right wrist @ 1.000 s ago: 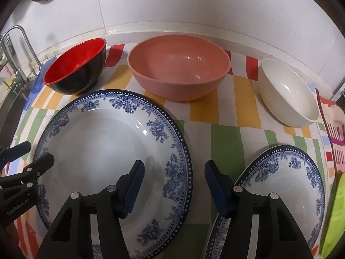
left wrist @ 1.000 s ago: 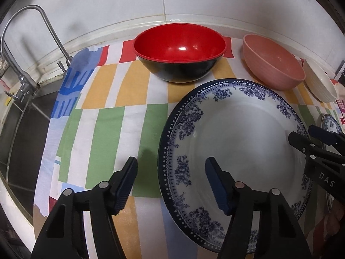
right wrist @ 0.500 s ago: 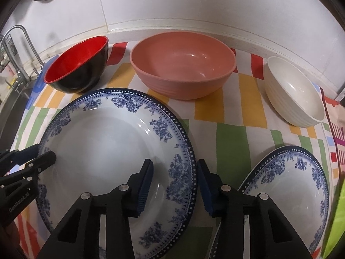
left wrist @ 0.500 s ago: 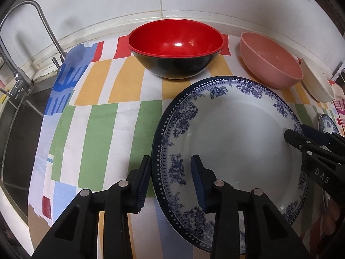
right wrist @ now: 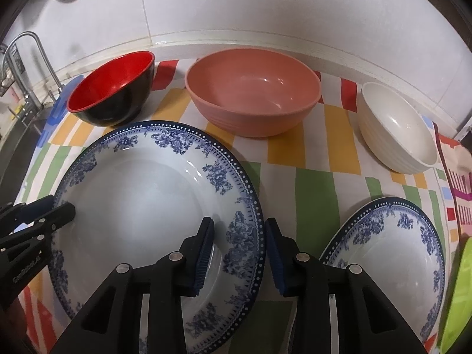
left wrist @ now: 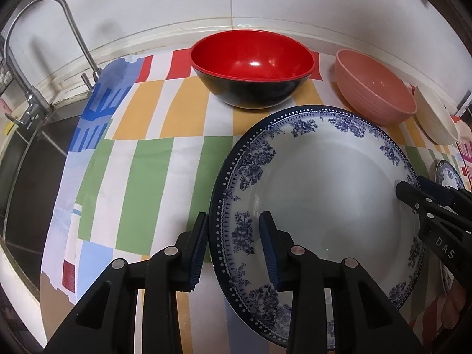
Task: Organize plates and bowls
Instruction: 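Lift the blue-and-white plate with both grippers and carry it toward the sink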
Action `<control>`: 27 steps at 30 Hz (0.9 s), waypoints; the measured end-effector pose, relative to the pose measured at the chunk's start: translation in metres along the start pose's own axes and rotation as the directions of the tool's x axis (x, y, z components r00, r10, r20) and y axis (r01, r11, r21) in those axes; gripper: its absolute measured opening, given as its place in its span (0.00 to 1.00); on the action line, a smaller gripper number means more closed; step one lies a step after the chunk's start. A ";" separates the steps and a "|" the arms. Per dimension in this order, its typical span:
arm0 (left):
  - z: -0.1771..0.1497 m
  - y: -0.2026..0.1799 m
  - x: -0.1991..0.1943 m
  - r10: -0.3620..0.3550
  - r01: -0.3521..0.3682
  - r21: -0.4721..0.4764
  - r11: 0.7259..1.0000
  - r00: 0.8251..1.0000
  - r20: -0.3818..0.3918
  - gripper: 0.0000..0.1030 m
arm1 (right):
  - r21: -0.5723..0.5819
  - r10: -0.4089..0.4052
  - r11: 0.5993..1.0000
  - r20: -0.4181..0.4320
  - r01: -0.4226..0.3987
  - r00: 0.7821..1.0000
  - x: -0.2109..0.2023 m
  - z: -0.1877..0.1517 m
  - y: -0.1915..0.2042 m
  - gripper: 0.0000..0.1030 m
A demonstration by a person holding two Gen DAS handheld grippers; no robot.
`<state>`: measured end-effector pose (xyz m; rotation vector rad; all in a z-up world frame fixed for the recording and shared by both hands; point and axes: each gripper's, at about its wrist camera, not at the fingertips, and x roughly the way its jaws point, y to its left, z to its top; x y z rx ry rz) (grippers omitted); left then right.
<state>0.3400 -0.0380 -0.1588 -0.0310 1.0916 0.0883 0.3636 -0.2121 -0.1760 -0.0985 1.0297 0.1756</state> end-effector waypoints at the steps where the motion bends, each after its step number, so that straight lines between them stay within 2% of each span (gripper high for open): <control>1: 0.000 0.000 -0.002 0.001 -0.001 -0.003 1.000 1.000 0.003 0.34 | 0.000 0.001 1.000 0.003 -0.001 1.000 -0.002 0.000 0.001 0.35; 13: -0.015 0.022 -0.034 0.024 -0.021 -0.066 0.998 0.999 0.044 0.33 | -0.021 0.022 1.000 0.029 -0.021 0.999 -0.029 -0.007 0.023 0.35; 27: -0.062 0.068 -0.074 0.057 -0.050 -0.085 0.995 0.996 0.074 0.33 | -0.031 0.046 0.999 0.049 -0.044 0.998 -0.068 -0.036 0.070 0.35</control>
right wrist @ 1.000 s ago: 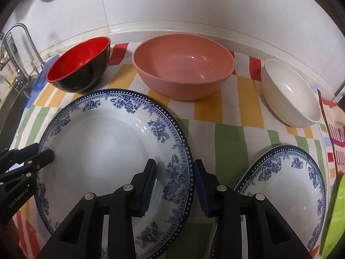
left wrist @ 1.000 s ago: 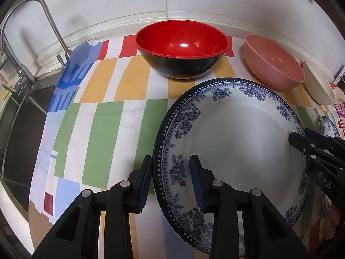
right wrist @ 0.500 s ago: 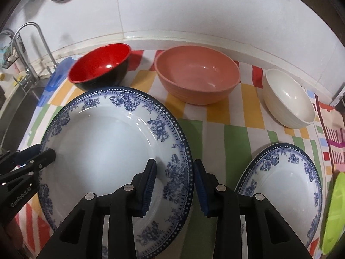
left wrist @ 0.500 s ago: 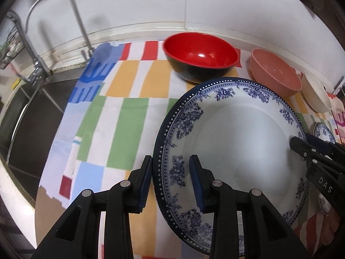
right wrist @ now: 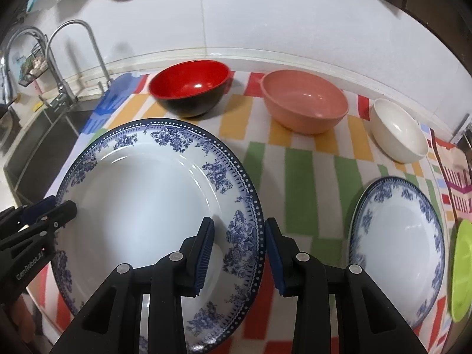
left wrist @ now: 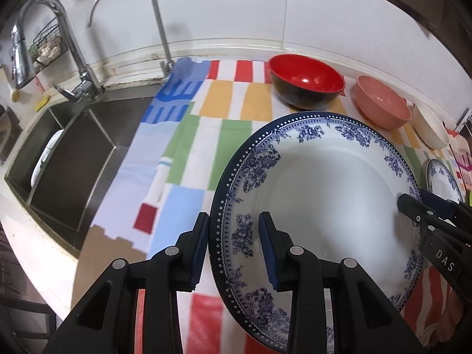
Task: Organize plates and bowls
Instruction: 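Lift the blue-and-white plate with both grippers and carry it toward the sink, then lower the plate onto the cloth and open both grippers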
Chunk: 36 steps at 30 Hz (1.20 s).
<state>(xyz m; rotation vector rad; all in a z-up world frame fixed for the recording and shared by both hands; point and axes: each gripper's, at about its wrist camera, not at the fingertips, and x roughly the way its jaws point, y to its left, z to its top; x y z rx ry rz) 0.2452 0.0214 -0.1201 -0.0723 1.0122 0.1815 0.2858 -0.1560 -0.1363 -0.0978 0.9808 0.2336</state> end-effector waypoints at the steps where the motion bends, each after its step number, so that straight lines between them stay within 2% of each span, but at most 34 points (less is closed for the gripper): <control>1: -0.004 0.005 -0.001 0.001 -0.001 0.001 1.000 1.000 -0.002 0.33 | -0.001 0.000 1.000 -0.001 0.000 1.000 -0.002 -0.004 0.006 0.35; 16: -0.039 0.049 0.005 -0.005 0.007 0.031 0.999 0.998 -0.062 0.33 | 0.009 -0.013 1.000 -0.071 0.013 0.997 -0.005 -0.043 0.056 0.35; 36: -0.042 0.054 0.026 -0.040 0.052 0.088 0.995 0.990 -0.137 0.34 | 0.062 -0.042 0.997 -0.139 0.051 0.989 0.009 -0.050 0.060 0.35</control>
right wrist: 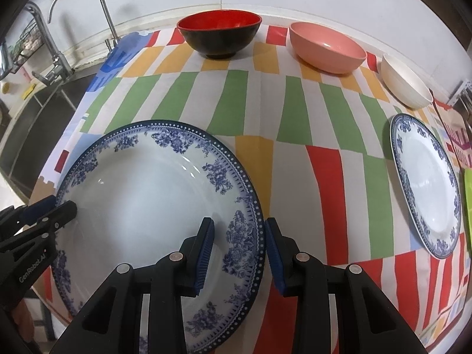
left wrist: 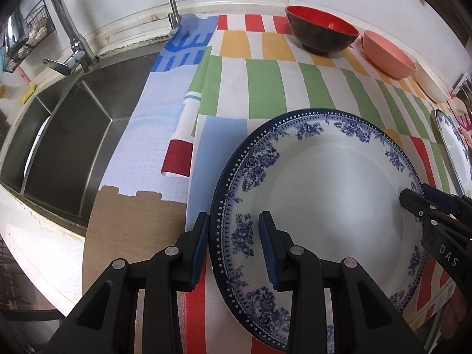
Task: Organize plates and bowls
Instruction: 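Lower the plate onto the cloth and open both grippers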
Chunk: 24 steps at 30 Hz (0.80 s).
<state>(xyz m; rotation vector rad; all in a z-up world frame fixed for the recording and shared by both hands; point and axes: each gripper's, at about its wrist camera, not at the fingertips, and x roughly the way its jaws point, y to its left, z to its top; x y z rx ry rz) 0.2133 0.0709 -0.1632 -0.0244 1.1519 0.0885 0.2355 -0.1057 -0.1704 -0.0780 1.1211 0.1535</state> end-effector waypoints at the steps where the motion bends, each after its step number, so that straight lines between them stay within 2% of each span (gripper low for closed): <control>1: 0.000 0.000 0.001 -0.001 0.001 0.001 1.000 1.000 -0.002 0.34 | 0.002 0.000 1.000 -0.002 0.000 1.000 0.001 0.000 0.000 0.35; 10: 0.000 -0.001 0.001 -0.008 0.008 0.029 1.000 1.000 0.006 0.35 | 0.025 0.000 1.000 0.000 0.000 1.000 0.002 -0.002 -0.001 0.36; 15: -0.001 -0.002 -0.002 -0.017 0.016 0.045 0.999 1.000 0.019 0.50 | 0.012 -0.030 0.999 0.021 0.029 0.999 0.001 -0.003 0.000 0.36; 18: 0.000 -0.002 -0.010 -0.009 0.006 0.060 0.998 0.999 0.051 0.57 | 0.019 -0.048 0.999 0.042 0.047 0.998 -0.006 -0.003 0.000 0.37; 20: 0.002 -0.002 -0.017 -0.011 0.005 0.074 0.997 0.997 0.072 0.59 | 0.031 -0.057 0.998 0.054 0.055 0.997 -0.011 -0.004 -0.001 0.43; 24: 0.006 -0.003 -0.030 -0.034 0.023 0.100 0.995 0.994 0.106 0.69 | 0.064 -0.056 0.997 0.082 0.051 0.995 -0.024 -0.006 -0.002 0.45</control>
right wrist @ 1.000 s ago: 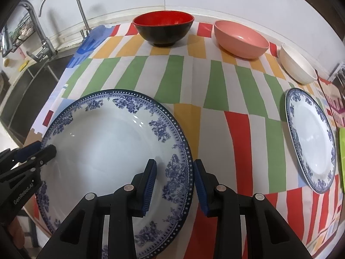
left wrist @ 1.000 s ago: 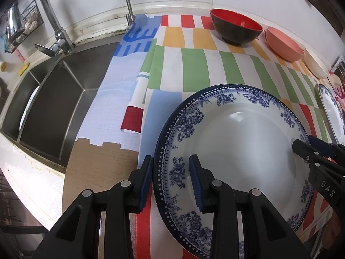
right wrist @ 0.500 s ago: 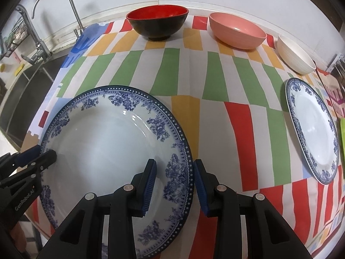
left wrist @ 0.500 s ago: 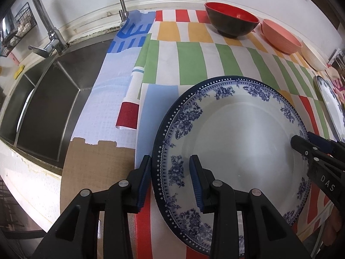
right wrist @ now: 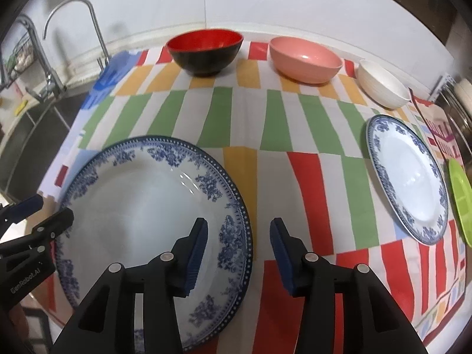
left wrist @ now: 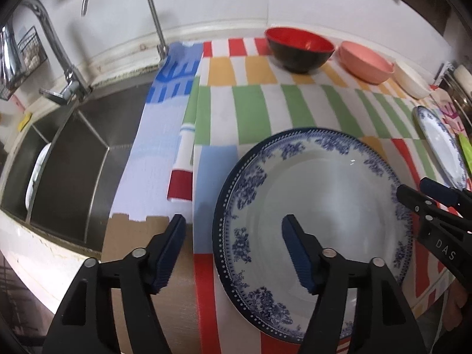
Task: Organize plates and bowls
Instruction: 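Lower the plate onto the cloth and open both grippers, then move both grippers to the second blue-and-white plate and grasp its rim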
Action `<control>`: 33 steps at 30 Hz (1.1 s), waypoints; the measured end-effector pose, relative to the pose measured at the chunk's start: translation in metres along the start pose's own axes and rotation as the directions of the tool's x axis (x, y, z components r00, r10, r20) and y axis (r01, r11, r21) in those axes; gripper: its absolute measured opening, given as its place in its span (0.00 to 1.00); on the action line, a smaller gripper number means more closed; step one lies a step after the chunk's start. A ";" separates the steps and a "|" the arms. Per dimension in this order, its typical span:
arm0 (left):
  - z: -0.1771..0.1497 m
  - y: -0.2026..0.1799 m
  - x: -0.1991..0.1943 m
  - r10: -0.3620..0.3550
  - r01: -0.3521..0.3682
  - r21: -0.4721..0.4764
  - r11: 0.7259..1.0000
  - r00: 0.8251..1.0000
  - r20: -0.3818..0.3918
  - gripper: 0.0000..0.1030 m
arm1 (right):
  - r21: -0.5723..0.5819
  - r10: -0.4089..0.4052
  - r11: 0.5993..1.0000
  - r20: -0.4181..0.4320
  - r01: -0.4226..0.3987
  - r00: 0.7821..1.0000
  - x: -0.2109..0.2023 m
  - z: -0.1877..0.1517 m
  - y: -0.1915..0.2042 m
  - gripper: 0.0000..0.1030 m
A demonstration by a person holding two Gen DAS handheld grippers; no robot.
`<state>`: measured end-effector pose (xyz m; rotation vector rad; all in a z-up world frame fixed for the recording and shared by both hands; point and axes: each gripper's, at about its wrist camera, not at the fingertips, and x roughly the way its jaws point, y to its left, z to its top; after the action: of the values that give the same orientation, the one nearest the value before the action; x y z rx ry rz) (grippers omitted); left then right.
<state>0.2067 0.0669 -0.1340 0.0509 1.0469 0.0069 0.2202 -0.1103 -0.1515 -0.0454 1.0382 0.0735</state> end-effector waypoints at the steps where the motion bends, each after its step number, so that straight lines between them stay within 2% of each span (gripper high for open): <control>1: 0.001 0.000 -0.004 -0.004 0.004 0.010 1.000 1.000 0.013 0.69 | 0.011 0.002 1.000 0.008 -0.002 1.000 -0.004 0.000 -0.001 0.49; 9: 0.007 -0.012 -0.032 -0.031 0.021 0.090 0.996 0.993 0.116 0.84 | 0.097 -0.022 0.995 0.071 0.015 0.997 -0.036 -0.010 -0.011 0.62; 17: 0.015 -0.045 -0.057 -0.049 0.018 0.162 0.987 0.980 0.191 0.92 | 0.165 -0.074 0.985 0.131 0.052 0.989 -0.065 -0.018 -0.039 0.73; 21: 0.022 -0.068 -0.067 -0.052 0.011 0.179 0.984 0.971 0.231 0.96 | 0.186 -0.115 0.979 0.162 0.084 0.980 -0.078 -0.018 -0.061 0.74; 33: 0.040 -0.153 -0.082 -0.065 -0.003 0.222 0.975 0.951 0.301 0.98 | 0.210 -0.205 0.965 0.235 0.156 0.950 -0.102 -0.012 -0.147 0.74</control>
<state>0.1970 -0.0904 -0.0501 0.2303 0.7323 -0.1425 0.1699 -0.2612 -0.0691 0.0414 0.7757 -0.1839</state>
